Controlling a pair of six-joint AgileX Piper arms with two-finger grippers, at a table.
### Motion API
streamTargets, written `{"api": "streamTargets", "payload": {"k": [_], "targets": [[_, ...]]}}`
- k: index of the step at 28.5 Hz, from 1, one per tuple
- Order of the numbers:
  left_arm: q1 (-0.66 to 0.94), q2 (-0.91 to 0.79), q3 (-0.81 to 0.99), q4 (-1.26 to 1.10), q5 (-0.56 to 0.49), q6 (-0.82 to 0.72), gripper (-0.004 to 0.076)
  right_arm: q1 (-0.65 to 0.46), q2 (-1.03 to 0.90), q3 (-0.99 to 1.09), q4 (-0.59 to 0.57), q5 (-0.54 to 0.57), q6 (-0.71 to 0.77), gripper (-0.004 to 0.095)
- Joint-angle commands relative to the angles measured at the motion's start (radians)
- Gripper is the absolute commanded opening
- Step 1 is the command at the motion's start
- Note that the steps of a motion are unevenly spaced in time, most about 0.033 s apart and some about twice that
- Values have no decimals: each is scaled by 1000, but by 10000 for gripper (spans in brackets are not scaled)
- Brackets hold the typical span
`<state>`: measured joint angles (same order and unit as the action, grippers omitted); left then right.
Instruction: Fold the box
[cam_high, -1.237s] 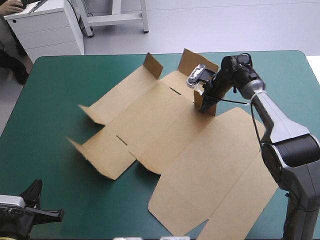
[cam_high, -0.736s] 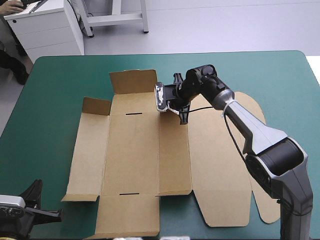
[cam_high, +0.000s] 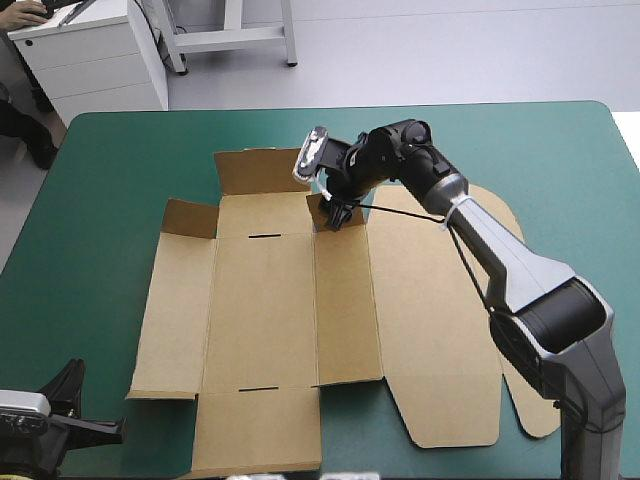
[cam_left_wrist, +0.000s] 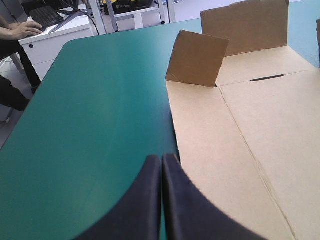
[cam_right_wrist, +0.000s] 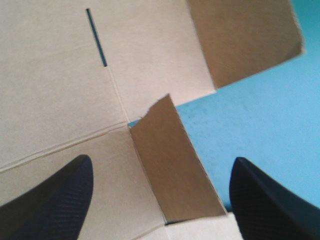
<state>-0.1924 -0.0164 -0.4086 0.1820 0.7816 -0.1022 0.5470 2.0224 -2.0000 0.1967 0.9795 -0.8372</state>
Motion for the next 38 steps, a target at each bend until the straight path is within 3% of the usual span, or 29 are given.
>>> {"api": "streamTargets", "payload": {"k": [1, 2, 3, 4, 7, 10, 14, 16, 22, 24, 32, 38], "targets": [[-4, -12, -28, 2, -79, -5, -10, -5, -125, -73, -175, 43, 322, 429], [-4, -12, -28, 2, -79, -5, -10, -5, -142, -72, -231, 55, 419, 296], [-4, -12, -28, 2, -79, -5, -10, -5, -166, -72, -304, 70, 552, 71], [-4, -12, -28, 2, -79, -5, -10, -5, -180, -72, -344, 75, 633, -20], [-4, -12, -28, 2, -83, -5, -10, -12, -218, -72, -440, 113, 873, -1], [-4, -12, -28, 2, -83, -5, -10, -28, -260, -48, -442, 167, 894, -1], [-4, -12, -28, 2, -81, -5, 29, -45, -365, 83, -435, 141, 894, -1], [-4, -12, -28, 2, -81, -5, 98, -45, -426, 176, -436, 104, 910, -1], [-4, -12, -28, 2, -81, -5, 424, -45, -628, 484, -436, -51, 953, -1], [-4, -12, -26, 2, -84, -5, 486, -45, -684, 561, -436, -57, 953, -1], [-4, -7, -36, 0, -115, -9, 491, -45, -962, 906, -436, -155, 964, -1], [-4, 160, -175, 23, 68, -80, 479, -45, -1181, 1100, -433, -216, 970, -1]]}}
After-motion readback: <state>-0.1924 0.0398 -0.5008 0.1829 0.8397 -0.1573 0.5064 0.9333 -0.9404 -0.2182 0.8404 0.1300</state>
